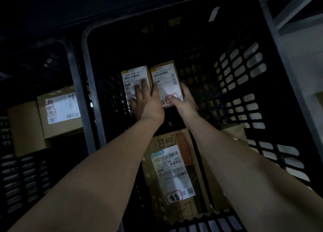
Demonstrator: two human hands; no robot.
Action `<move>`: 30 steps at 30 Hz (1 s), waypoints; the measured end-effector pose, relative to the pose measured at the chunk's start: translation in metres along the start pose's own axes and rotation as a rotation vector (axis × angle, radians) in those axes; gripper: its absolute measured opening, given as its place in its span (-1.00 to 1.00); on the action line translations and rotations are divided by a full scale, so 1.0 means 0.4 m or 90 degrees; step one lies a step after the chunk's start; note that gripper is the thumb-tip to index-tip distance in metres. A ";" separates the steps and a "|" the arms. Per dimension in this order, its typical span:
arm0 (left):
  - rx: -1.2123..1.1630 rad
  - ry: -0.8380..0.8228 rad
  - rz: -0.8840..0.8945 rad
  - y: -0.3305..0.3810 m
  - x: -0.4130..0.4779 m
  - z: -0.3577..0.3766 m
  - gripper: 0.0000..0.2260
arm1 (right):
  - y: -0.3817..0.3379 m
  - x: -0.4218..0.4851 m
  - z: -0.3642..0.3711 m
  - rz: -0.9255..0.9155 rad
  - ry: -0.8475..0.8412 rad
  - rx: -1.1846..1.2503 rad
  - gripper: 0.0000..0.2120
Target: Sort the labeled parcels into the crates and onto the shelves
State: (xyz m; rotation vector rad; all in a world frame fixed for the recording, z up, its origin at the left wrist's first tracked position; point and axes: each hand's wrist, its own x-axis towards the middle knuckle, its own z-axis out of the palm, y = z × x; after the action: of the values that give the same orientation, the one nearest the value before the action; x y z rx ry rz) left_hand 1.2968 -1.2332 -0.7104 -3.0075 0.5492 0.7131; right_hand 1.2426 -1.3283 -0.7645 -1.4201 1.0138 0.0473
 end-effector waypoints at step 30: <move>-0.198 -0.007 0.089 -0.077 -0.095 -0.251 -0.63 | -0.196 -0.163 0.072 -0.060 -0.035 -0.341 -0.48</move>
State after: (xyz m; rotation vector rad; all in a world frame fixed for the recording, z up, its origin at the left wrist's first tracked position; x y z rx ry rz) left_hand 1.3188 -1.1998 -0.6062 -3.2698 0.7164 0.9000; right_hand 1.2646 -1.2879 -0.6691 -1.9391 0.9232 0.3067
